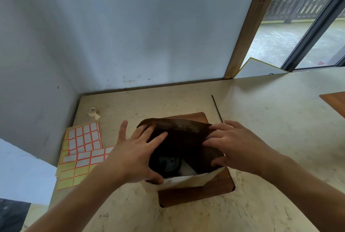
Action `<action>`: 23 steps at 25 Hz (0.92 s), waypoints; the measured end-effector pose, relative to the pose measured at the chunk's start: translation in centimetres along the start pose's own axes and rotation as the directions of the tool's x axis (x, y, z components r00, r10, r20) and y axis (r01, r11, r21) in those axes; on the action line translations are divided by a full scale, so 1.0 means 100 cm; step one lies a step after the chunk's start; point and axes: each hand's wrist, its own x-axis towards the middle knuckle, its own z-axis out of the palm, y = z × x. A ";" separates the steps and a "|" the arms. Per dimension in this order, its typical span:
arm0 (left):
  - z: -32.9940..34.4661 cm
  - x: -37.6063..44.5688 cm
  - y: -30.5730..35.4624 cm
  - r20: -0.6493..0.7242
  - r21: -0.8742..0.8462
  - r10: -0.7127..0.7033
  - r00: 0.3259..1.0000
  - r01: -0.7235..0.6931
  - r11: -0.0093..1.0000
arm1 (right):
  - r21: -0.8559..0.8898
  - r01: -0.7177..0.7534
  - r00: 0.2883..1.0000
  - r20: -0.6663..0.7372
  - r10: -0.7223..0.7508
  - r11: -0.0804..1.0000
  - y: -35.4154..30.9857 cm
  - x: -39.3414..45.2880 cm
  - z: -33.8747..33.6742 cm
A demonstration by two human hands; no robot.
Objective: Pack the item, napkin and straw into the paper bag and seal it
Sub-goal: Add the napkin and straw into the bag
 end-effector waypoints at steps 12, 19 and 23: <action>-0.008 0.001 0.006 0.029 -0.036 -0.048 0.998 0.049 0.998 | 0.776 -0.024 0.786 -0.375 0.491 0.631 0.069 0.048 0.015; -0.021 -0.002 0.013 0.101 0.012 -0.029 0.995 0.028 1.000 | 0.754 -0.590 0.434 -0.006 0.901 0.289 0.183 0.144 0.114; -0.012 0.002 0.008 0.077 -0.002 0.029 0.997 -0.029 1.000 | 0.576 -0.757 0.451 0.120 0.884 0.309 0.194 0.174 0.177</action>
